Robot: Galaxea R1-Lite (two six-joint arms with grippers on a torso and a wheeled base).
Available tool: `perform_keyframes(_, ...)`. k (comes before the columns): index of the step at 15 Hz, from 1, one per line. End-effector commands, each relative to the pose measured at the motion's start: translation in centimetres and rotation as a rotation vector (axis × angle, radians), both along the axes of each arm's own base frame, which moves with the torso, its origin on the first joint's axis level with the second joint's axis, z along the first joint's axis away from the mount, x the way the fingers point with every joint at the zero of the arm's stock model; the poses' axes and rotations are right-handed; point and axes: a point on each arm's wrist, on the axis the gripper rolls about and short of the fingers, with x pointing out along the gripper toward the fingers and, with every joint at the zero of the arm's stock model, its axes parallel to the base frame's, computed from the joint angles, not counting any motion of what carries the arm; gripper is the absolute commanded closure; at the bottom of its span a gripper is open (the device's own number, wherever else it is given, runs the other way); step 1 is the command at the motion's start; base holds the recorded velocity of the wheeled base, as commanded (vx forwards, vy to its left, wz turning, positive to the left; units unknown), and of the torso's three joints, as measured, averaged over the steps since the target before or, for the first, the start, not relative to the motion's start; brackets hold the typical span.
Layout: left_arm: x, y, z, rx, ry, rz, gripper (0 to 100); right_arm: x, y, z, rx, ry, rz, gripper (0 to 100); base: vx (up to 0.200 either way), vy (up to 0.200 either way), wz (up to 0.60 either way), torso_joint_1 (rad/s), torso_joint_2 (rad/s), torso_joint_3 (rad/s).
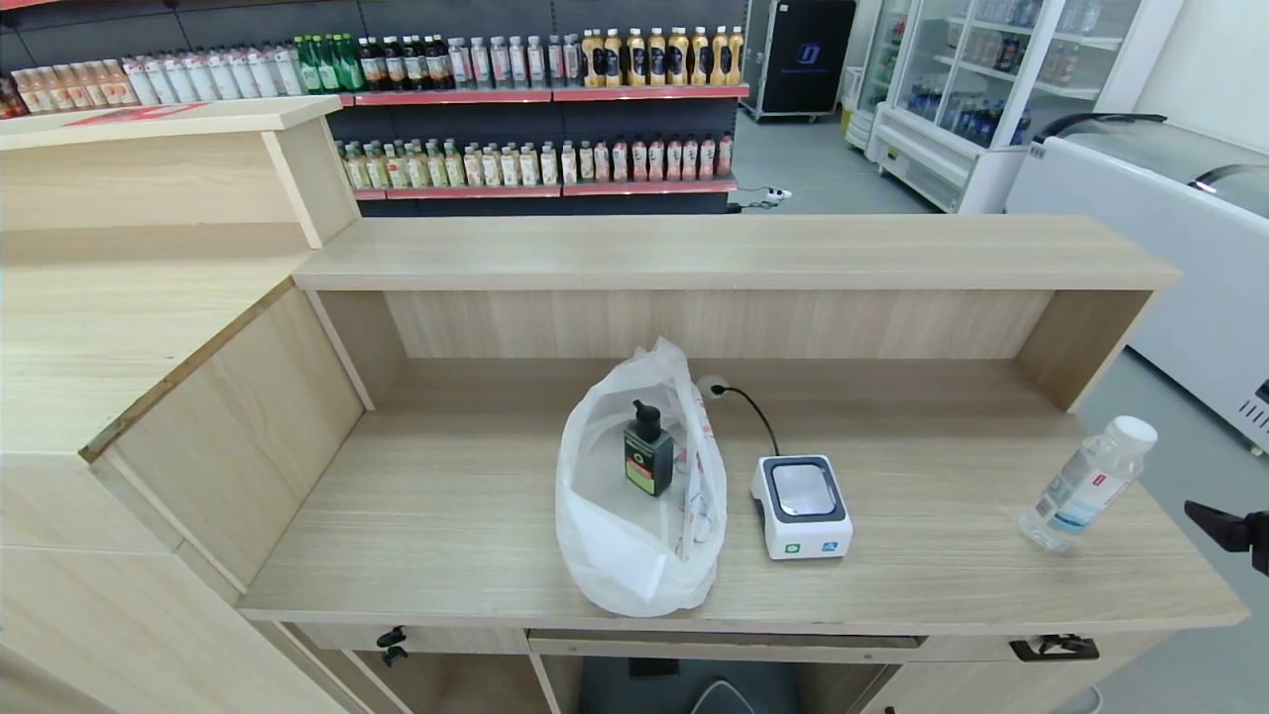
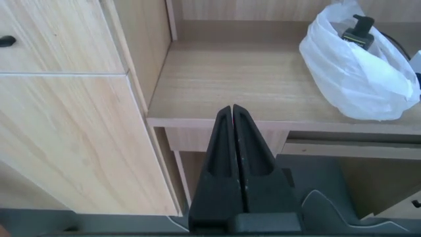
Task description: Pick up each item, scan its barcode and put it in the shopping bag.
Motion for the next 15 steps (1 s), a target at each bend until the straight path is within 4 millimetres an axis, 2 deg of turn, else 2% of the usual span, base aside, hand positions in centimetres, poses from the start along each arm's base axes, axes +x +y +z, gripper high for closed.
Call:
perform_keyframes(1, 0.0, 0.0, 0.0, 0.000, 0.000, 0.001, 100, 0.8, -0.8, -2.5, 0.025, 0.055, 0.021, 0, 0.000, 0.000, 0.00, 0.000, 0.00, 0.000)
perform_keyframes(4, 0.0, 0.0, 0.0, 0.000, 0.000, 0.001, 100, 1.8, -1.5, -4.1, -0.016, 0.047, 0.065, 0, 0.000, 0.000, 0.00, 0.000, 0.00, 0.000)
perform_keyframes(5, 0.0, 0.0, 0.0, 0.000, 0.000, 0.001, 100, 1.8, -1.5, -4.1, -0.017, 0.046, 0.065, 0, 0.000, 0.000, 0.00, 0.000, 0.00, 0.000)
perform_keyframes(8, 0.0, 0.0, 0.0, 0.000, 0.000, 0.001, 100, 3.4, -1.1, -6.1, 0.009, 0.028, 0.180, 0, 0.000, 0.000, 0.00, 0.000, 0.00, 0.000)
perform_keyframes(11, 0.0, 0.0, 0.0, 0.000, 0.000, 0.001, 100, 5.0, -0.4, -6.7, -0.008, -0.011, 0.253, 0, 0.000, 0.000, 0.00, 0.000, 0.00, 0.000)
perform_keyframes(15, 0.0, 0.0, 0.0, 0.000, 0.000, 0.001, 100, 6.2, 0.2, -7.2, -0.028, -0.030, 0.288, 0, 0.000, 0.000, 0.00, 0.000, 0.00, 0.000)
